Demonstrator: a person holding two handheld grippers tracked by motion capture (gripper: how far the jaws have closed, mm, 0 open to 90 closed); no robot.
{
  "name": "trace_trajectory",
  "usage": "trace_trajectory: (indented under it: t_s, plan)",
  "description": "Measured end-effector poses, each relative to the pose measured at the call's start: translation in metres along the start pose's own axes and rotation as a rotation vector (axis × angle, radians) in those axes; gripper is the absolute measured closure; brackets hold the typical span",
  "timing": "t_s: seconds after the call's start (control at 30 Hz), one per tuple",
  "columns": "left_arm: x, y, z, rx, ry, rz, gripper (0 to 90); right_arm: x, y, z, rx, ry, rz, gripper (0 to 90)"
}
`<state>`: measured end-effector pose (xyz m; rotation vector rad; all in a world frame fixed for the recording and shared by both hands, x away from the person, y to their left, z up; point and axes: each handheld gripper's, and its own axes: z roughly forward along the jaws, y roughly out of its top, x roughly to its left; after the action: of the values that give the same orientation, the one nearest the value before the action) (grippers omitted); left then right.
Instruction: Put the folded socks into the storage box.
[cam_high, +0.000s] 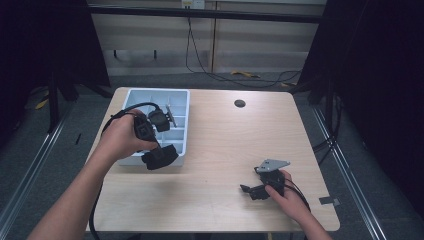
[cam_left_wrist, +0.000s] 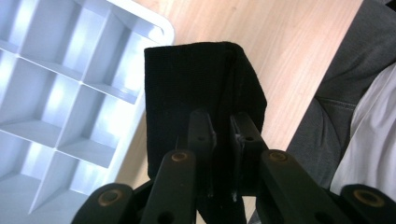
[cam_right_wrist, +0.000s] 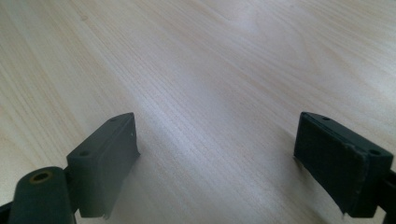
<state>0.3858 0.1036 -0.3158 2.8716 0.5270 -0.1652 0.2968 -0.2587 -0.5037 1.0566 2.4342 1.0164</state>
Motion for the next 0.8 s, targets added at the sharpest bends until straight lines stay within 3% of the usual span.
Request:
trace_trajectory:
  t_s: [0.13, 0.8]
  plan:
    - [0.007, 0.005, -0.004, 0.0, 0.024, 0.0, 81.1, 0.0, 0.0, 0.0, 0.0, 0.001, 0.0, 12.8]
    - [0.032, 0.027, 0.003, 0.0, 0.061, -0.014, 80.9, 0.0, 0.0, 0.0, 0.0, 0.0, 0.0, 12.8]
